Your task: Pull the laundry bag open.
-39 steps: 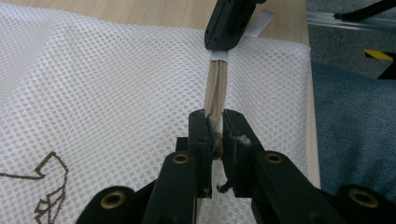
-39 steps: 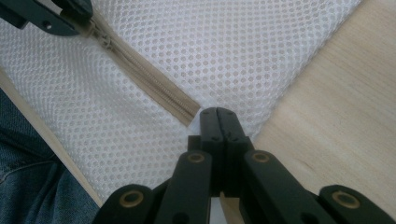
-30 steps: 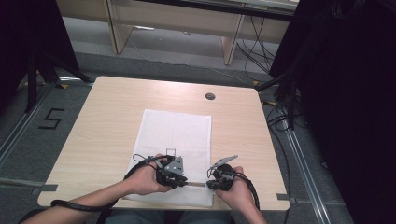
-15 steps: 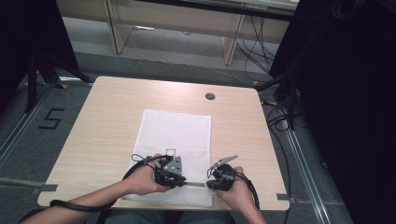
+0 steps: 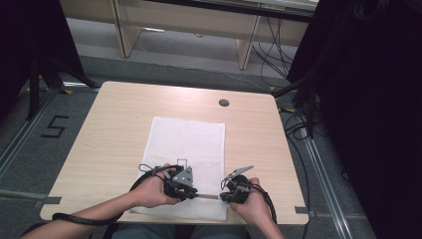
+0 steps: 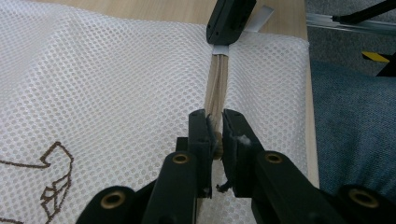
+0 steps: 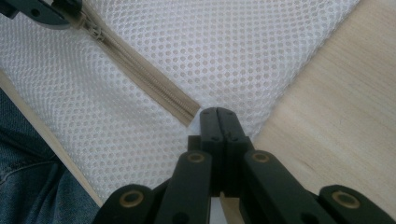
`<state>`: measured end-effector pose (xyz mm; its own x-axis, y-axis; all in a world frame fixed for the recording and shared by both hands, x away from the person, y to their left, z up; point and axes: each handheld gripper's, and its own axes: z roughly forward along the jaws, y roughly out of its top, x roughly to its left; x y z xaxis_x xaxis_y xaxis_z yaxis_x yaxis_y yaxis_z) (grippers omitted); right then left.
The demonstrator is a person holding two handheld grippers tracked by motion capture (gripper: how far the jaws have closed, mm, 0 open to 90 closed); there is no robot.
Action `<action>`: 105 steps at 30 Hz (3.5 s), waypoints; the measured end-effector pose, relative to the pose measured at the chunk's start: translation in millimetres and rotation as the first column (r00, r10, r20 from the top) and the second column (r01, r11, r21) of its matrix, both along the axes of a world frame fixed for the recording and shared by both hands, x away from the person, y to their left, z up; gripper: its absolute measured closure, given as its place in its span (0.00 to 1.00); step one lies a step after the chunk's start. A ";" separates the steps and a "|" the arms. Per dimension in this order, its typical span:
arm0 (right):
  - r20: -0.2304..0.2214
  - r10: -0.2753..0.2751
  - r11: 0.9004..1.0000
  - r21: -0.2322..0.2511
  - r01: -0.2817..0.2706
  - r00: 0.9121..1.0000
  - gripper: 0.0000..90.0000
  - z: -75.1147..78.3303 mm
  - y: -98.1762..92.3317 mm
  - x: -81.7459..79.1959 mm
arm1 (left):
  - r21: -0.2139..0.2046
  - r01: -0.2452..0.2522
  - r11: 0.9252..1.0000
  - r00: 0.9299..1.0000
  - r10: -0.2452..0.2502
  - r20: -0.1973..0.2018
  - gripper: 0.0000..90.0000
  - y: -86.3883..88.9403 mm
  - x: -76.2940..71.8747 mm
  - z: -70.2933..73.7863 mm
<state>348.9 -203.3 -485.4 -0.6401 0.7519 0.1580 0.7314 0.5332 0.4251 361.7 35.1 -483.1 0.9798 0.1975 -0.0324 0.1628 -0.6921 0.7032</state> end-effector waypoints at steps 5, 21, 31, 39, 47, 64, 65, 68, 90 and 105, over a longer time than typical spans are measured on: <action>0.016 0.019 1.000 0.005 -0.019 1.000 1.00 -0.9 -0.4 1.0 | 0.004 0.004 1.000 1.000 -0.004 0.014 0.91 2.1 0.7 0.8; 0.020 0.017 1.000 0.007 -0.017 1.000 1.00 -1.2 -0.2 0.9 | 0.003 -0.004 1.000 1.000 0.004 0.004 0.91 5.3 0.2 1.2; 0.017 0.019 1.000 0.005 -0.019 1.000 1.00 -0.9 -0.4 0.9 | 0.000 0.004 1.000 1.000 -0.004 0.013 0.91 7.6 1.1 2.3; 0.018 0.019 1.000 0.005 -0.019 1.000 1.00 -1.0 -0.5 0.9 | -0.007 -0.005 1.000 1.000 0.005 0.002 0.91 8.9 0.0 2.0; 0.018 0.019 1.000 0.003 -0.019 1.000 1.00 -1.0 -0.2 0.8 | -0.002 -0.007 1.000 1.000 0.007 0.005 0.91 12.3 0.4 2.2; 0.016 0.017 1.000 0.005 -0.017 1.000 1.00 -0.9 -0.4 0.9 | 0.002 -0.008 1.000 1.000 0.008 0.004 0.91 17.7 0.2 3.0; 0.017 0.017 1.000 0.005 -0.017 1.000 1.00 -0.9 -0.4 0.9 | -0.007 -0.013 1.000 1.000 0.013 -0.001 0.91 17.3 -0.4 2.7; 0.017 0.017 1.000 0.006 -0.017 1.000 1.00 -1.0 -0.5 0.9 | -0.015 -0.010 1.000 1.000 0.010 -0.004 0.91 17.5 0.1 2.5; -0.002 -0.007 1.000 -0.001 0.007 1.000 1.00 0.1 0.0 -0.5 | -0.013 -0.016 1.000 1.000 0.016 -0.002 0.91 24.6 0.0 3.7; -0.003 -0.008 1.000 -0.001 0.008 1.000 1.00 0.1 -0.1 -0.4 | -0.007 -0.015 1.000 1.000 0.015 0.004 0.91 28.8 0.3 4.2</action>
